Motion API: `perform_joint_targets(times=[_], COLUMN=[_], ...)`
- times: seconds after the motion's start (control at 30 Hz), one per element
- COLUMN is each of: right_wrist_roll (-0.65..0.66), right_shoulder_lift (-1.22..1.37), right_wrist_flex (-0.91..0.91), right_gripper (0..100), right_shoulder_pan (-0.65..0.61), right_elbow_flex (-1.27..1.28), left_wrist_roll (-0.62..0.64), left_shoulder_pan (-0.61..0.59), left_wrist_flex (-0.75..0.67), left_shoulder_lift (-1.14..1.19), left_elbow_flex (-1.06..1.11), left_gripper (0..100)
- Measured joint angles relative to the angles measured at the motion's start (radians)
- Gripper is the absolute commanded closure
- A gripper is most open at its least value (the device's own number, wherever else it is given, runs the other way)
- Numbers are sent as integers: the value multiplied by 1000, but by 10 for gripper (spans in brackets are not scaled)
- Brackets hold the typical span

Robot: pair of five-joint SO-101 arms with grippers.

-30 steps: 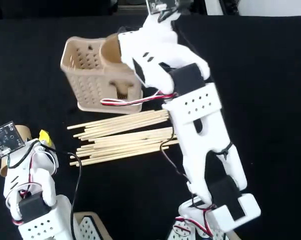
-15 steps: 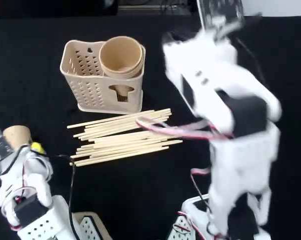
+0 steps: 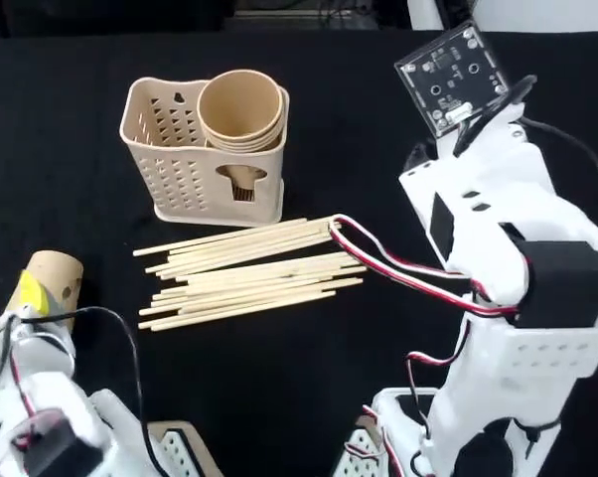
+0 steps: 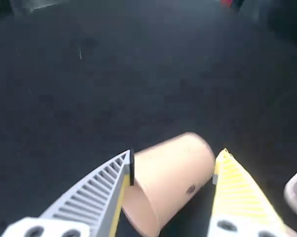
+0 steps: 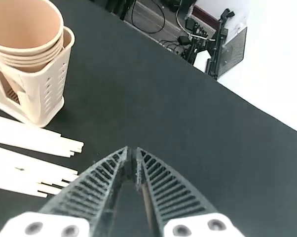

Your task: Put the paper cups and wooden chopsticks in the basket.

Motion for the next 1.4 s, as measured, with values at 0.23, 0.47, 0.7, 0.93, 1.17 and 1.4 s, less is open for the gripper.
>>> perform_joint_targets(times=[0.23, 0.47, 0.7, 0.93, 1.17, 1.4], right_wrist_roll=[0, 0, 0, 0, 0, -18], right_shoulder_lift=[0, 0, 0, 0, 0, -2], right_wrist_flex=[0, 0, -2, -2, -2, -5], right_gripper=[979, 979, 979, 979, 979, 979], right_shoulder_pan=[5, 5, 5, 5, 5, 5], right_elbow_flex=[92, 204, 250, 284, 293, 310], left_wrist_roll=[-132, -305, -164, -137, -43, -31], left_shoulder_pan=[-186, -428, -396, -152, -138, -138], left_wrist_flex=[330, 334, 258, 212, 129, 69], left_shoulder_lift=[58, 331, 529, 713, 829, 787], left_elbow_flex=[-532, -365, -285, -242, -167, -101], left_gripper=[722, 726, 723, 722, 722, 722])
